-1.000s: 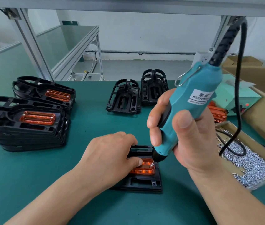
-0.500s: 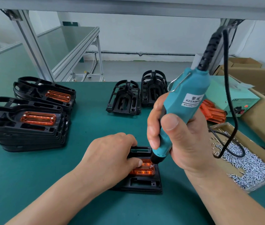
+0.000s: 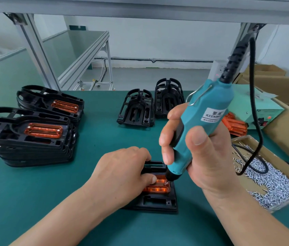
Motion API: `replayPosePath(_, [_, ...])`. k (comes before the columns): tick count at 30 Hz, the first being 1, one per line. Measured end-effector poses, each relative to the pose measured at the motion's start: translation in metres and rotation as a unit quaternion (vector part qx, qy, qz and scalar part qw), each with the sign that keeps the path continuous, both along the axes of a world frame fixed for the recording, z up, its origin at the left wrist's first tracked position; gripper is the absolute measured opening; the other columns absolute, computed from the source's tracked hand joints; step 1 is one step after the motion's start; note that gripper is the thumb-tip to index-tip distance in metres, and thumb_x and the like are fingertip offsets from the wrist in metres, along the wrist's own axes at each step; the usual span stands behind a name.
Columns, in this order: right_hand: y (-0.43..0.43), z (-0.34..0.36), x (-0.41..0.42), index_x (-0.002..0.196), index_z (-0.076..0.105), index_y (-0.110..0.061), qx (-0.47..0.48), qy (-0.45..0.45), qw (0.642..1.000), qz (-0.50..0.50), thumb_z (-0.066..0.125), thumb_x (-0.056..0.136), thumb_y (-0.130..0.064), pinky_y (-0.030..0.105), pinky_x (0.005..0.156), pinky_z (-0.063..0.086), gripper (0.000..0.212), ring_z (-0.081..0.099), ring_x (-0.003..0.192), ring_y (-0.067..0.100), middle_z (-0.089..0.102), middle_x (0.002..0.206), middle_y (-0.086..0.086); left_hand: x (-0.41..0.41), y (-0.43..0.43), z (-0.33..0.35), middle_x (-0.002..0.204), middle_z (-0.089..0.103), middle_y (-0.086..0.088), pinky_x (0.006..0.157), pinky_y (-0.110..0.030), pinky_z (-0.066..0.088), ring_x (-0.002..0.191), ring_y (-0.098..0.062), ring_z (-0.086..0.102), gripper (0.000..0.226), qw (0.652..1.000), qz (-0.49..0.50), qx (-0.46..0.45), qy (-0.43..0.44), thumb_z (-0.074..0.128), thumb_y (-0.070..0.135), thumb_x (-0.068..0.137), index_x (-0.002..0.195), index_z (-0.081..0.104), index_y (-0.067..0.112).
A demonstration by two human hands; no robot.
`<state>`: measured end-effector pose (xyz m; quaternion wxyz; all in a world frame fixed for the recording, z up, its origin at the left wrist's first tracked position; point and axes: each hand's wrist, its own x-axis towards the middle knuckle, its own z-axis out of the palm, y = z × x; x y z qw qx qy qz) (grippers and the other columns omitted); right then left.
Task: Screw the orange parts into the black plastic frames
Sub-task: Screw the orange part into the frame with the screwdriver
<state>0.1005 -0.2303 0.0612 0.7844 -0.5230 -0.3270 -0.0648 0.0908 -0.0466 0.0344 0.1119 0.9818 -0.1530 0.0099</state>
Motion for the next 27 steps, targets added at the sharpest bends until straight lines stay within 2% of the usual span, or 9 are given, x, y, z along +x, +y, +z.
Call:
replayPosePath(3, [0.002, -0.001, -0.003, 0.124, 0.063, -0.011, -0.014, -0.013, 1.000, 0.001, 0.072, 0.098, -0.049, 0.030, 0.058, 0.052, 0.046, 0.063, 0.056, 0.024, 0.070, 0.090, 0.013, 0.000, 0.000, 0.002, 0.091, 0.057, 0.016, 0.063, -0.033, 0.035, 0.082, -0.011, 0.051, 0.036, 1.000, -0.008, 0.002, 0.005, 0.060, 0.067, 0.088, 0.107, 0.046, 0.039])
replayPosePath(8, [0.003, 0.001, -0.004, 0.123, 0.063, -0.011, -0.026, -0.018, 1.000, 0.000, 0.071, 0.098, -0.050, 0.030, 0.058, 0.051, 0.048, 0.062, 0.055, 0.024, 0.070, 0.090, 0.011, -0.003, -0.002, 0.006, 0.086, 0.053, 0.015, 0.061, -0.033, 0.034, 0.077, -0.011, 0.047, 0.035, 1.000, -0.008, 0.010, 0.013, 0.061, 0.064, 0.089, 0.097, 0.037, 0.040])
replayPosePath(13, [0.001, 0.012, 0.001, 0.120, 0.063, -0.010, 0.015, -0.013, 1.000, -0.019, 0.070, 0.096, -0.055, 0.026, 0.054, 0.049, 0.052, 0.062, 0.051, 0.020, 0.070, 0.086, 0.007, -0.004, -0.003, 0.009, 0.094, 0.061, 0.014, 0.068, -0.034, 0.045, 0.088, -0.013, 0.060, 0.034, 1.000, -0.008, 0.005, 0.018, 0.062, 0.064, 0.089, 0.110, 0.051, 0.039])
replayPosePath(17, [-0.009, 0.026, 0.010, 0.116, 0.062, -0.016, 0.069, 0.002, 0.995, -0.068, 0.066, 0.093, -0.061, 0.024, 0.053, 0.046, 0.051, 0.060, 0.052, 0.017, 0.069, 0.085, 0.001, -0.003, -0.002, 0.007, 0.104, 0.063, 0.016, 0.079, -0.034, 0.051, 0.095, -0.010, 0.062, 0.037, 1.000, -0.010, -0.001, 0.021, 0.061, 0.065, 0.090, 0.116, 0.053, 0.040])
replayPosePath(20, [-0.010, 0.017, 0.014, 0.114, 0.059, -0.015, 0.105, 0.063, 0.986, -0.117, 0.065, 0.092, -0.061, 0.024, 0.052, 0.045, 0.051, 0.057, 0.054, 0.015, 0.066, 0.084, 0.001, -0.005, 0.002, 0.006, 0.114, 0.064, 0.019, 0.086, -0.031, 0.050, 0.108, -0.009, 0.062, 0.050, 0.999, -0.004, -0.022, 0.023, 0.058, 0.066, 0.091, 0.133, 0.047, 0.042])
replayPosePath(22, [-0.012, 0.007, 0.017, 0.112, 0.059, -0.015, 0.133, 0.113, 0.973, -0.149, 0.059, 0.101, -0.055, 0.024, 0.051, 0.045, 0.041, 0.055, 0.055, 0.015, 0.064, 0.082, 0.002, -0.004, 0.004, 0.007, 0.095, 0.059, 0.017, 0.079, -0.026, 0.044, 0.098, -0.005, 0.061, 0.050, 0.995, 0.003, -0.086, 0.042, 0.055, 0.061, 0.095, 0.140, 0.045, 0.041])
replayPosePath(24, [-0.015, 0.001, 0.021, 0.109, 0.059, -0.016, 0.153, 0.154, 0.960, -0.176, 0.051, 0.107, -0.048, 0.025, 0.051, 0.045, 0.034, 0.055, 0.055, 0.015, 0.063, 0.081, 0.002, 0.004, 0.009, 0.007, 0.085, 0.060, 0.016, 0.071, -0.016, 0.041, 0.082, 0.000, 0.059, 0.036, 0.976, 0.021, -0.208, 0.064, 0.053, 0.048, 0.101, 0.137, 0.051, 0.039])
replayPosePath(26, [-0.016, -0.002, 0.025, 0.109, 0.059, -0.016, 0.173, 0.180, 0.950, -0.189, 0.050, 0.109, -0.048, 0.024, 0.052, 0.045, 0.033, 0.055, 0.057, 0.014, 0.063, 0.082, 0.002, 0.013, 0.016, 0.009, 0.089, 0.067, 0.024, 0.071, -0.011, 0.044, 0.072, 0.000, 0.059, 0.028, 0.925, 0.066, -0.362, 0.098, 0.049, 0.026, 0.105, 0.129, 0.060, 0.036])
replayPosePath(27, [-0.017, -0.004, 0.027, 0.109, 0.058, -0.016, 0.182, 0.188, 0.946, -0.192, 0.051, 0.109, -0.048, 0.024, 0.053, 0.046, 0.033, 0.055, 0.058, 0.014, 0.063, 0.082, 0.002, 0.016, 0.020, 0.013, 0.091, 0.070, 0.020, 0.075, -0.017, 0.049, 0.071, -0.003, 0.058, 0.034, 0.881, 0.087, -0.447, 0.133, 0.047, 0.013, 0.104, 0.127, 0.065, 0.030])
